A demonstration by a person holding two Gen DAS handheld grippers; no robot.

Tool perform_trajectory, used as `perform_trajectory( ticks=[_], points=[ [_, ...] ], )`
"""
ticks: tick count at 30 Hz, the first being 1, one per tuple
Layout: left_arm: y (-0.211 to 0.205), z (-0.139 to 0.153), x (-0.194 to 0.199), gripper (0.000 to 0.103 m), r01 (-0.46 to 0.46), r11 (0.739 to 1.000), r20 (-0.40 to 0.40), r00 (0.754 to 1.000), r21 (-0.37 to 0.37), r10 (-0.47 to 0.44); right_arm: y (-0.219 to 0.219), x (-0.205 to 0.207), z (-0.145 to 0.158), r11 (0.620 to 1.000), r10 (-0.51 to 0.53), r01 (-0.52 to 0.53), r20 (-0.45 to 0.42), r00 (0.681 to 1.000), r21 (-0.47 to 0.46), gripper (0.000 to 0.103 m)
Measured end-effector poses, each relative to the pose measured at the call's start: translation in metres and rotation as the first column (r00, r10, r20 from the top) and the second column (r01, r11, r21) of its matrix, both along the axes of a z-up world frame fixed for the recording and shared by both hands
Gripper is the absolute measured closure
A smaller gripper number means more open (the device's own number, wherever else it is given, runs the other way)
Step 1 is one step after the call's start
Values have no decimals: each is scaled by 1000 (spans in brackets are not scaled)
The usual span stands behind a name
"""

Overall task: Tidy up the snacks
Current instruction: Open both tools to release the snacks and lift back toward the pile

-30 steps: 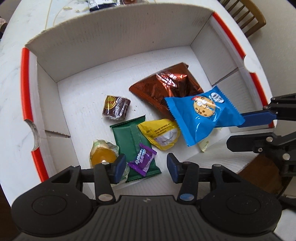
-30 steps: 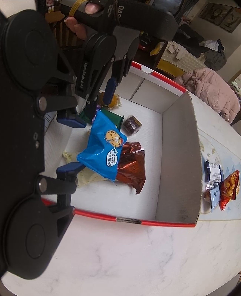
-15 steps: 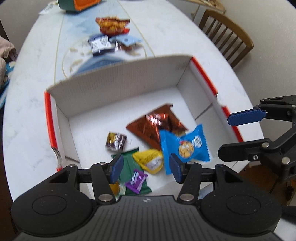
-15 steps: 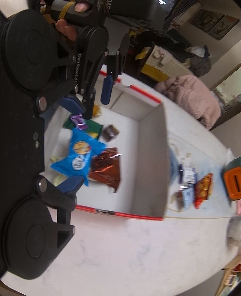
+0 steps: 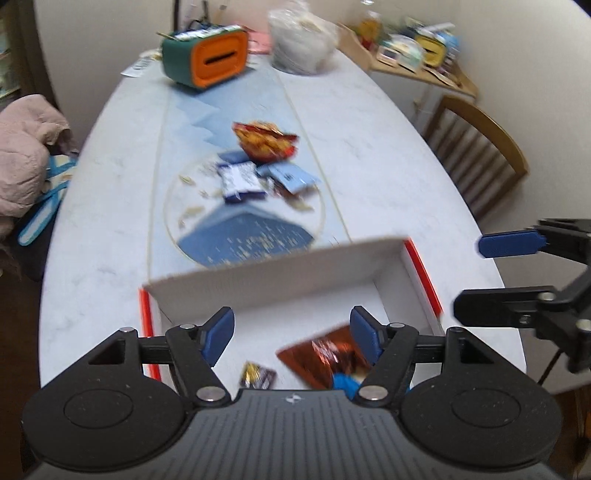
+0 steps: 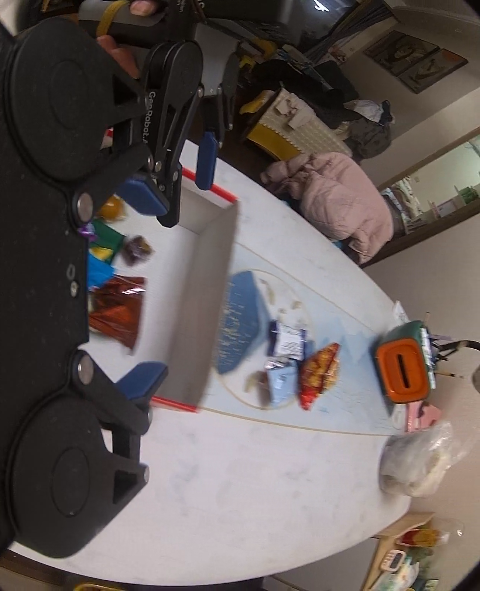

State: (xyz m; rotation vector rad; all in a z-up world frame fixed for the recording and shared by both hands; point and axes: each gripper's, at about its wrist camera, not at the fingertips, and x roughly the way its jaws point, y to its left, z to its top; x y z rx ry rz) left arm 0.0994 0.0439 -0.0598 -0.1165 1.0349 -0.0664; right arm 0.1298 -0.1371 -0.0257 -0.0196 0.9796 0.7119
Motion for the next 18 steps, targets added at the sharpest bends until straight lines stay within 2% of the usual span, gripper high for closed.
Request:
perform_trajectory(
  ticks=[8, 11, 18],
  points=[
    [17, 15, 53, 33, -94, 996, 1, 996, -11, 94, 7, 53, 14, 1000, 12, -11, 47, 999, -20, 7],
    [21, 19, 75, 33, -114, 993, 2, 993, 19, 114, 9, 73, 15, 999, 16, -14, 56, 998, -38, 6],
    [35, 12, 133, 33, -162, 985, -55, 985, 51, 165, 13, 124, 3, 996, 24, -21, 39, 999, -87, 6]
  ],
)
